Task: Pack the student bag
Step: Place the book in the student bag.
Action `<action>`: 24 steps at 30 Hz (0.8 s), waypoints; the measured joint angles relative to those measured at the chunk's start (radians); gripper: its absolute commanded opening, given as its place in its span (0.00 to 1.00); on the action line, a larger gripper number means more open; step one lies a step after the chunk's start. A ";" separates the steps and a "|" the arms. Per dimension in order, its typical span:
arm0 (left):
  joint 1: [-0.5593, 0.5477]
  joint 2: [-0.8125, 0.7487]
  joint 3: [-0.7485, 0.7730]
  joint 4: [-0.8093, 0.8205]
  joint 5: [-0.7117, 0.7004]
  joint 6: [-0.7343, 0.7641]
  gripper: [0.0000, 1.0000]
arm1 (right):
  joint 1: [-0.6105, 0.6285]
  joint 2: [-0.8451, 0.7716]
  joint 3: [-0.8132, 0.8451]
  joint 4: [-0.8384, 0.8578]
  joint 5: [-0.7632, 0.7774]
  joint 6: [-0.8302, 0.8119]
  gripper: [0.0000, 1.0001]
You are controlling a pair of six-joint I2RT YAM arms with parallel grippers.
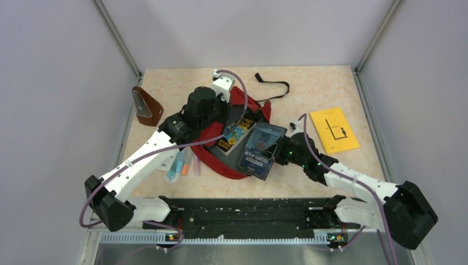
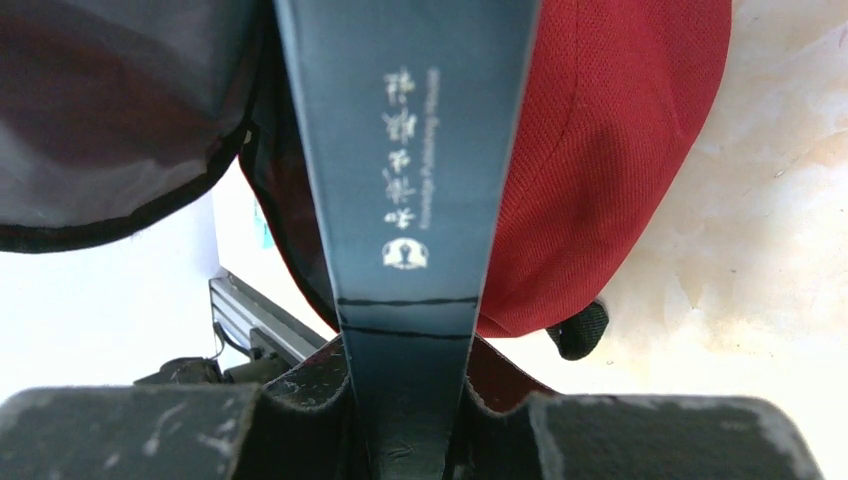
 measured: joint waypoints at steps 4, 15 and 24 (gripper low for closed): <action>0.001 -0.009 -0.022 0.010 0.023 0.000 0.00 | 0.002 0.031 0.014 0.014 0.006 0.018 0.00; 0.001 -0.033 -0.039 0.031 0.049 0.001 0.00 | 0.002 0.256 0.223 0.201 -0.018 0.060 0.00; 0.001 -0.041 -0.045 0.032 0.057 0.000 0.00 | 0.016 0.404 0.148 0.395 0.109 0.124 0.00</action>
